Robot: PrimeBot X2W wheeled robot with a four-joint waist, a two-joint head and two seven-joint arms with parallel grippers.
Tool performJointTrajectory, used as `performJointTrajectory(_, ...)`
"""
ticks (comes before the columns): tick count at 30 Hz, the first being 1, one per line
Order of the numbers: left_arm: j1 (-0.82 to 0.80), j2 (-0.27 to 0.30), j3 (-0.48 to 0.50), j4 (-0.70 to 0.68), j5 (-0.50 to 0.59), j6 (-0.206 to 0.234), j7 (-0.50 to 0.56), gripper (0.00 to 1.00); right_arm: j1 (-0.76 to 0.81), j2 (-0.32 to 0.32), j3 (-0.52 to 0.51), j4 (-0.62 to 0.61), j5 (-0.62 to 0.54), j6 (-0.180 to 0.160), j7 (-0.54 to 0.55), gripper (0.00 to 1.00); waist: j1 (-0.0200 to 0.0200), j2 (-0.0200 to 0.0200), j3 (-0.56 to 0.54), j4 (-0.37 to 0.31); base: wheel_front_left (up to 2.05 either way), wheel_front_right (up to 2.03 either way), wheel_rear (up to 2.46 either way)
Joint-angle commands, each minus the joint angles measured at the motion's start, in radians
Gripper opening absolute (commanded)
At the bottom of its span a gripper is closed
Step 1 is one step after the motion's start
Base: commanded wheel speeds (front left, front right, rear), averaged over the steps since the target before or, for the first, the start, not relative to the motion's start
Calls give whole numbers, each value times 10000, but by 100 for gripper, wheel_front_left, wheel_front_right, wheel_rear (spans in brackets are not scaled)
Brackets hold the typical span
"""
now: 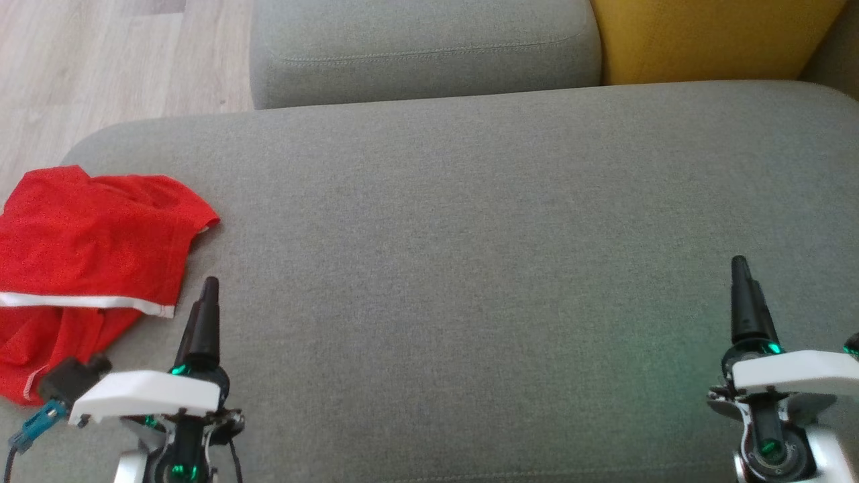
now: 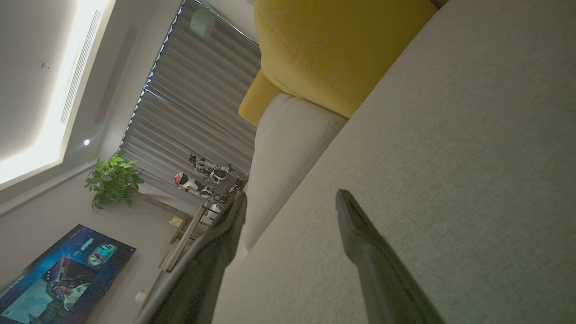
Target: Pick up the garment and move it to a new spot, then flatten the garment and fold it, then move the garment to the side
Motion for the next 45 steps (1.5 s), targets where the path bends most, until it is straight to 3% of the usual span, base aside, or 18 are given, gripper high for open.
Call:
performJointTrajectory(1,-650,226,-16,-428,438,47,-123,100,-519,-276,171,-440,-463,-3,-152,100,0,0,-9,0,0,0,0)
performJointTrajectory(45,-848,745,-1401,-343,6232,1302,-1438,100,-610,-89,954,-95,-6806,-5,-1481,100,0,0,-102,-76,0,0,0)
